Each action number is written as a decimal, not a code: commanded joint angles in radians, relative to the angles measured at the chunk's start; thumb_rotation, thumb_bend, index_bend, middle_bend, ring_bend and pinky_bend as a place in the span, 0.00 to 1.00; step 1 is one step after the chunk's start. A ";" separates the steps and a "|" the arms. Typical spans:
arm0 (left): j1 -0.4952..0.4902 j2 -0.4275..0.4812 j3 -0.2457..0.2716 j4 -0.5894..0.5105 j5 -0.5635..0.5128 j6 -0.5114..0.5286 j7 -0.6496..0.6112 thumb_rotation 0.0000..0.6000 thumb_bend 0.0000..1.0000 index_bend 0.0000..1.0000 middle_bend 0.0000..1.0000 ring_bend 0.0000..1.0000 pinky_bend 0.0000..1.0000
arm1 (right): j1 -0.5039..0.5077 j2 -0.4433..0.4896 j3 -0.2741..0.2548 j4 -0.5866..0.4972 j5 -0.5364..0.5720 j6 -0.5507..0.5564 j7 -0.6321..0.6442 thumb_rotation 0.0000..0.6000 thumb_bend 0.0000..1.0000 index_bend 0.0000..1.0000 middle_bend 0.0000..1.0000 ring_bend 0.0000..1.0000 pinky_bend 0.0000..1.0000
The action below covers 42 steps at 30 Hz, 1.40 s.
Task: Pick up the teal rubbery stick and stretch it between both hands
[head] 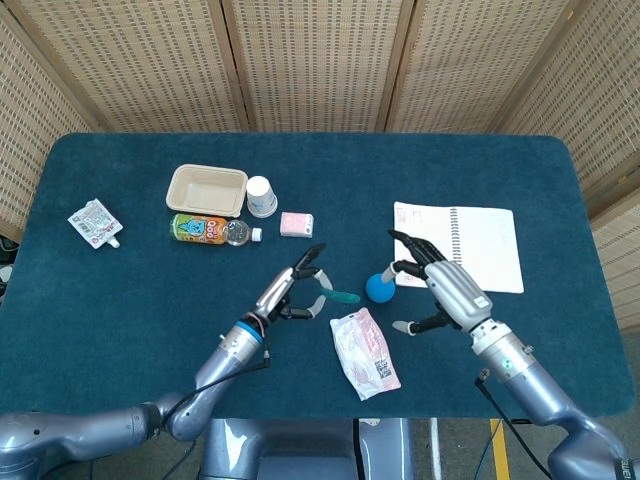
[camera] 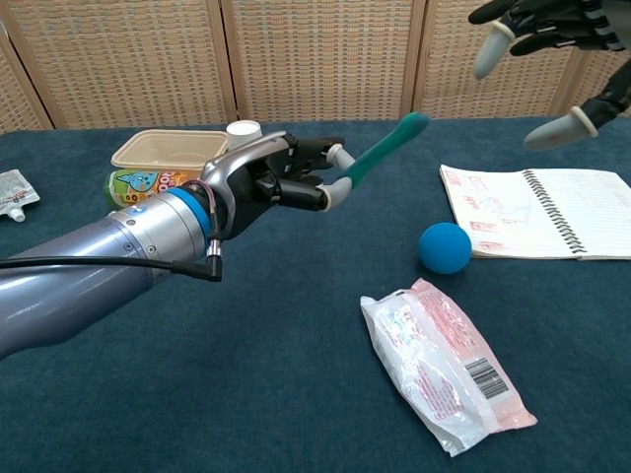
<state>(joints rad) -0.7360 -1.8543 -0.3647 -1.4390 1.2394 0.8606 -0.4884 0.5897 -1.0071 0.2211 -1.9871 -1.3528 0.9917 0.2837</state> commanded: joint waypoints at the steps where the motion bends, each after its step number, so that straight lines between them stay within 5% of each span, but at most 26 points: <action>1: -0.009 0.013 -0.003 -0.014 -0.005 -0.010 0.000 1.00 0.49 0.78 0.00 0.00 0.00 | 0.017 -0.018 0.011 -0.012 0.039 -0.007 -0.040 1.00 0.13 0.43 0.00 0.00 0.00; 42: -0.052 0.039 -0.011 -0.091 -0.103 -0.012 0.025 1.00 0.49 0.78 0.00 0.00 0.00 | 0.082 -0.114 0.063 -0.067 0.252 -0.018 -0.133 1.00 0.37 0.57 0.00 0.00 0.00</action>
<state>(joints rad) -0.7879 -1.8156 -0.3764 -1.5291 1.1378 0.8491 -0.4618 0.6702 -1.1207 0.2822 -2.0488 -1.1068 0.9746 0.1527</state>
